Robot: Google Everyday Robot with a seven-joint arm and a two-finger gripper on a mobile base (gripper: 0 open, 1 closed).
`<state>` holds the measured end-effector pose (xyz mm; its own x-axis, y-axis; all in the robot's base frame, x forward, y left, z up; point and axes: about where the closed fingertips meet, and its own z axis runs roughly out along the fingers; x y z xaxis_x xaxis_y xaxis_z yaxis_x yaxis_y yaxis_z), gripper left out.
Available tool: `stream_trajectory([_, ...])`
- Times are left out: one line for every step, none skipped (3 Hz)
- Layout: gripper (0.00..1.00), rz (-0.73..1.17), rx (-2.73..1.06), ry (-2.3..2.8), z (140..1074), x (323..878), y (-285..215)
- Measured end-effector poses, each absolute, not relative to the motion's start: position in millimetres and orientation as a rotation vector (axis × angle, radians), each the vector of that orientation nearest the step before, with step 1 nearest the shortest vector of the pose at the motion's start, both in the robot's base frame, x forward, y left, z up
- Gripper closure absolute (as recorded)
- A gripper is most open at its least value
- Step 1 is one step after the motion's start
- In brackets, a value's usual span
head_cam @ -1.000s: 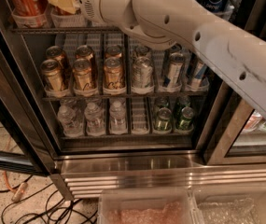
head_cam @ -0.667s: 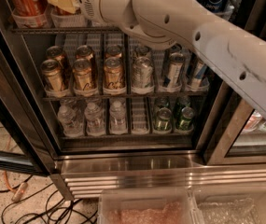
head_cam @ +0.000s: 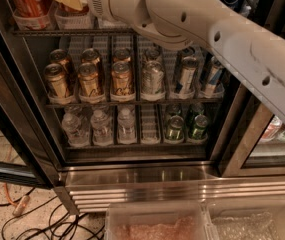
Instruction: Pick coke can from top shelf of fridge
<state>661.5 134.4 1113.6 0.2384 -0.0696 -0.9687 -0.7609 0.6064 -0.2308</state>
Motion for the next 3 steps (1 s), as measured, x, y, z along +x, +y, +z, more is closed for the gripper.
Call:
stream_trajectory([1.00,0.543,-0.825,1.252,1117.8,656.3,130.7])
stream_trajectory([1.00,0.534,-0.832,1.265,1114.6,646.6,125.1])
stream_trajectory([1.00,0.523,-0.824,1.302,1104.3,635.1,114.0])
